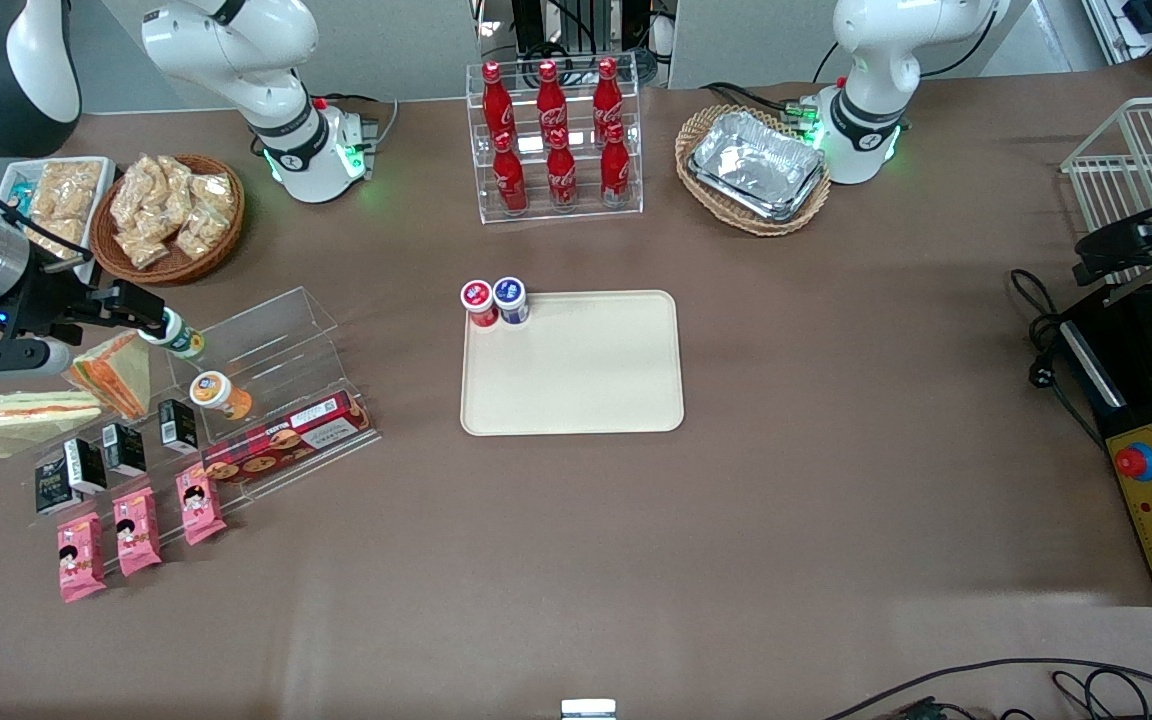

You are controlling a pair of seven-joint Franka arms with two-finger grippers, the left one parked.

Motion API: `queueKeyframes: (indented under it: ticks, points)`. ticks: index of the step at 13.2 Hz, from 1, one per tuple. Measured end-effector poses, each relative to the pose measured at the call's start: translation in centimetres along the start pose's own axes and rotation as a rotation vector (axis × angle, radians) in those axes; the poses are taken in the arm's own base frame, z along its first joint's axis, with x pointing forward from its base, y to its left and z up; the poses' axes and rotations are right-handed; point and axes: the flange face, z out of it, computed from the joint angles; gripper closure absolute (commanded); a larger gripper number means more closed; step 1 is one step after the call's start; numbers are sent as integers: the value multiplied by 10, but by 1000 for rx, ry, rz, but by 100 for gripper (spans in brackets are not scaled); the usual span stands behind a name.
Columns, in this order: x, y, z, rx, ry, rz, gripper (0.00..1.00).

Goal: Place sandwich on tray
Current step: 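Move the right gripper over the acrylic sandwich display stand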

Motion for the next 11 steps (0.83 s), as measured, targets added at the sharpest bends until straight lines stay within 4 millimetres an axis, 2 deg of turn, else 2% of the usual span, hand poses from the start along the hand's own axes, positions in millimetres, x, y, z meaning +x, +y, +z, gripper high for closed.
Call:
queueKeyframes:
  ticks: [7, 11]
  points:
    - [0, 0, 0, 6, 0, 1, 0]
    - [0, 7, 1, 8, -2, 23, 0]
